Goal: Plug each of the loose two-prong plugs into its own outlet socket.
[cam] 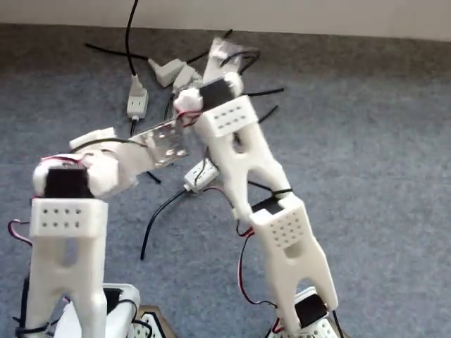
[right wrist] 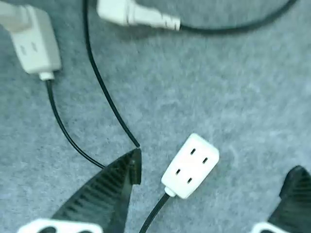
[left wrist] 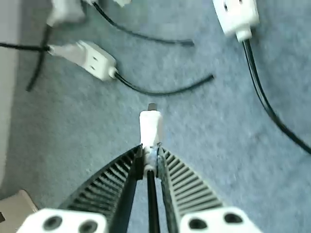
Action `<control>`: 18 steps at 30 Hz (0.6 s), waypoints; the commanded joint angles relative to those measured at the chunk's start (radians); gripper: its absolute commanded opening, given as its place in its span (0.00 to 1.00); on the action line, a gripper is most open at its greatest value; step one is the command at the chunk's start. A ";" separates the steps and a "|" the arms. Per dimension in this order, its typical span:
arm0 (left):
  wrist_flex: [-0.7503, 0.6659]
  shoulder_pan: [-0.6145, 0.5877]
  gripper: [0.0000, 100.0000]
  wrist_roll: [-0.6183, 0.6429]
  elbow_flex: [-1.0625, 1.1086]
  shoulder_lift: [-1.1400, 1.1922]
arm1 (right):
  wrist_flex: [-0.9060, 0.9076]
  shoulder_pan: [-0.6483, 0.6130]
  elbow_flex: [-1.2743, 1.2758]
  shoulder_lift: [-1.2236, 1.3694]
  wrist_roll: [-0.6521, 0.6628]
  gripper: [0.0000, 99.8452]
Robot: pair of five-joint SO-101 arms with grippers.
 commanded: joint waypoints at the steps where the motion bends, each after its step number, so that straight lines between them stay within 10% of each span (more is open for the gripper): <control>1: -0.120 0.134 0.01 0.226 -0.004 -0.143 | 0.051 0.110 -0.277 -0.024 0.157 0.42; 18: -1.183 0.364 0.01 0.884 0.880 -0.802 | 0.035 0.424 -0.501 -0.128 0.382 0.33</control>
